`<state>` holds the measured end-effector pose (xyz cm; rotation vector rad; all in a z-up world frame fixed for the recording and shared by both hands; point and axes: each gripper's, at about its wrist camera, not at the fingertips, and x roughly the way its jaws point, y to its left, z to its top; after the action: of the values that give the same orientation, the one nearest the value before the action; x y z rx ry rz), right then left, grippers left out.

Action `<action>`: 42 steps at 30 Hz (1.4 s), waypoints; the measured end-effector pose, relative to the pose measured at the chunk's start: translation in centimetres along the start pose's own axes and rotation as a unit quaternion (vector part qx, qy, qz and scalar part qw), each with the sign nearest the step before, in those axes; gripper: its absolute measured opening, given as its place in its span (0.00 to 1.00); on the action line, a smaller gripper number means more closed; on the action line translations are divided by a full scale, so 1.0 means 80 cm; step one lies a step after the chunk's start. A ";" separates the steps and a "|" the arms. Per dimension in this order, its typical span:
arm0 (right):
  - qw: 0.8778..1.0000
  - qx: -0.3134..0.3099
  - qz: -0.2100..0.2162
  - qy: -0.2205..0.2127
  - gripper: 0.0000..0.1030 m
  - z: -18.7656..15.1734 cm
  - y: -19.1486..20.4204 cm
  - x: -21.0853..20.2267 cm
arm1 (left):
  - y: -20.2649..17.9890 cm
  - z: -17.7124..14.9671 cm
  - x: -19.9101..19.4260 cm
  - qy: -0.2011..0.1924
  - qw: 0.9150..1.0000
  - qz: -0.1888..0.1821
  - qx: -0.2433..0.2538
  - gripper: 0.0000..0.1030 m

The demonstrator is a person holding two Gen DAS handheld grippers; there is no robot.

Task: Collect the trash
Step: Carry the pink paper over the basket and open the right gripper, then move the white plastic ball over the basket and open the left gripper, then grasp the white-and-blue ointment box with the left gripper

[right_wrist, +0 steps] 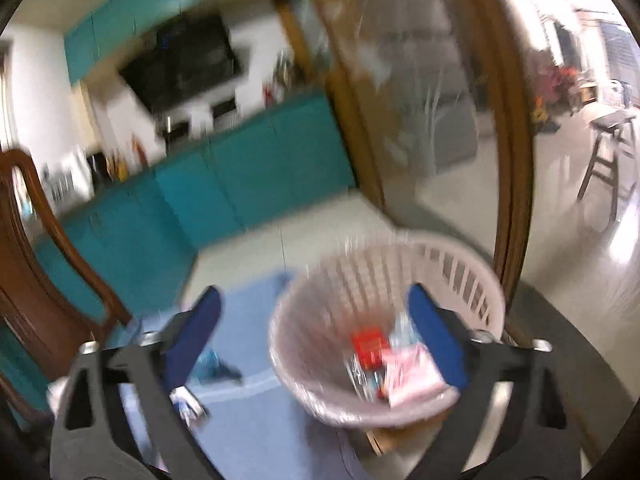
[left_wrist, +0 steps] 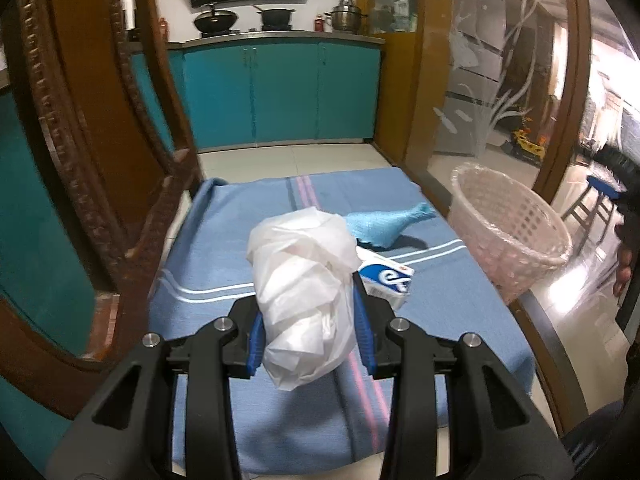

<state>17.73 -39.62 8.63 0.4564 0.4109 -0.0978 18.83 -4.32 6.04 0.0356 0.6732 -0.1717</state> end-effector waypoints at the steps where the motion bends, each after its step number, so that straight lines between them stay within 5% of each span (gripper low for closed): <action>1: 1.000 0.006 0.001 -0.025 0.94 0.003 0.000 -0.013 | -0.011 0.001 0.005 0.003 1.000 -0.008 0.009 0.36; 6: 0.995 0.050 -0.016 -0.087 0.94 0.015 -0.026 -0.037 | -0.078 0.011 0.032 0.021 0.998 -0.053 0.034 0.36; 12: 0.987 0.100 -0.039 -0.115 0.94 0.018 -0.068 -0.051 | -0.226 0.067 0.076 0.018 0.989 -0.128 0.078 0.38; 14: 0.987 0.111 -0.039 -0.113 0.94 0.019 -0.077 -0.051 | -0.265 0.090 0.096 0.021 0.985 -0.153 0.071 0.50; 15: 0.987 0.115 -0.035 -0.109 0.94 0.019 -0.081 -0.049 | -0.283 0.100 0.107 0.017 0.985 -0.153 0.074 0.71; 17: 0.987 0.119 -0.031 -0.103 0.94 0.019 -0.083 -0.044 | -0.304 0.105 0.128 0.009 0.988 -0.123 0.092 0.97; 21: 0.988 0.120 -0.019 -0.092 0.94 0.023 -0.081 -0.038 | -0.277 0.084 0.153 0.039 0.997 -0.032 0.053 0.97; 23: 0.989 0.118 -0.013 -0.091 0.94 0.022 -0.075 -0.039 | -0.240 0.069 0.153 0.031 0.999 0.043 0.004 0.97; 25: 0.990 0.113 -0.006 -0.085 0.94 0.021 -0.066 -0.036 | -0.198 0.057 0.151 0.027 0.994 0.091 -0.064 0.97; 29: 0.993 0.098 0.010 -0.072 0.94 0.019 -0.046 -0.025 | -0.137 0.029 0.160 0.043 0.967 0.183 -0.171 0.97; 37: 0.997 0.058 0.027 -0.046 0.94 0.012 -0.014 -0.013 | -0.128 0.011 0.205 0.097 0.960 0.211 -0.156 0.97; 42: 0.997 0.053 0.032 -0.038 0.94 0.010 -0.009 -0.008 | -0.106 0.001 0.235 0.140 0.952 0.182 -0.203 0.91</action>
<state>17.28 -40.58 9.24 0.5693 0.3172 -0.0744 31.87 -15.46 -5.37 -0.2143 0.9612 0.3365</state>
